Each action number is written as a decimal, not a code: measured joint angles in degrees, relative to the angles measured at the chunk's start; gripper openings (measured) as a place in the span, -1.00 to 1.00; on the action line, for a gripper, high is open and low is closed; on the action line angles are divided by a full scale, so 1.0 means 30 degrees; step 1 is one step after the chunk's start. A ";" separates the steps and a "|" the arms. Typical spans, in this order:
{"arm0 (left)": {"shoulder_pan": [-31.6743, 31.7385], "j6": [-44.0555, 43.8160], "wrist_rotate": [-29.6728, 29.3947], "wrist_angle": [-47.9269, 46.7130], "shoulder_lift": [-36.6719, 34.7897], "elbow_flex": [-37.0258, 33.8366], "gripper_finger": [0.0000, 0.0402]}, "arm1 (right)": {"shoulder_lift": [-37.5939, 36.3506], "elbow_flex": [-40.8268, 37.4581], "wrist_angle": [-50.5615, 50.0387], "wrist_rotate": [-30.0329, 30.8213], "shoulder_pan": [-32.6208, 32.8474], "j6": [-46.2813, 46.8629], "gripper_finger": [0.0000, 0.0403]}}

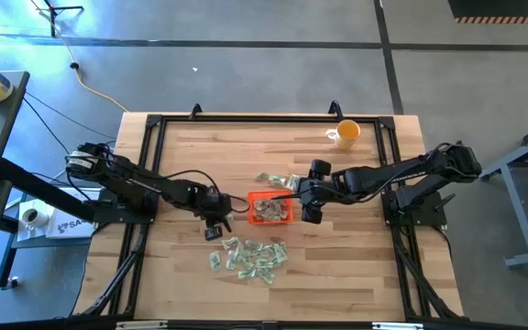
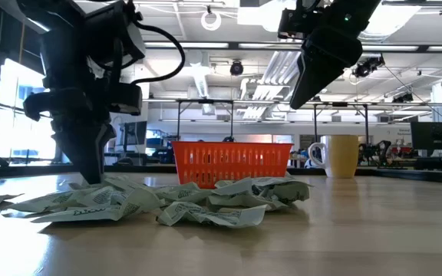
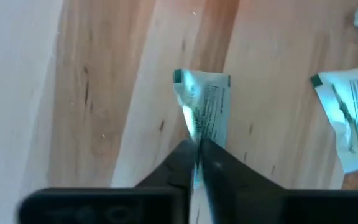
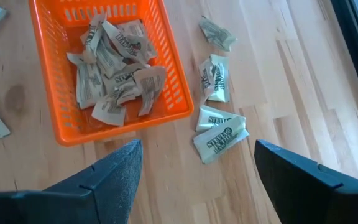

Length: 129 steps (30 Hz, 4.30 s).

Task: Pick and place Stevia / Truvia into bins
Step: Put the stevia packet into the orange bin

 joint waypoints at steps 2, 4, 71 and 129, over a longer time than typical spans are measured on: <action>0.0423 0.0007 0.0159 0.0094 -0.0003 0.0070 -0.85 | 0.0000 0.0000 -0.0148 0.0028 0.0000 0.0000 0.49; 0.0894 0.0070 0.0203 -0.0232 -0.0357 0.0394 -0.89 | 0.0000 0.0000 -0.0184 0.0272 0.0006 -0.0001 0.49; 0.5632 0.3287 -0.1856 -0.3098 -0.1288 0.7193 -0.34 | 0.1526 -0.0438 0.5285 -1.2939 -0.5094 0.0231 -0.90; 0.3526 0.3103 0.5749 0.2414 0.4007 0.8998 -0.38 | 0.2785 -0.1996 0.4107 -0.7641 -0.8187 -1.1592 0.55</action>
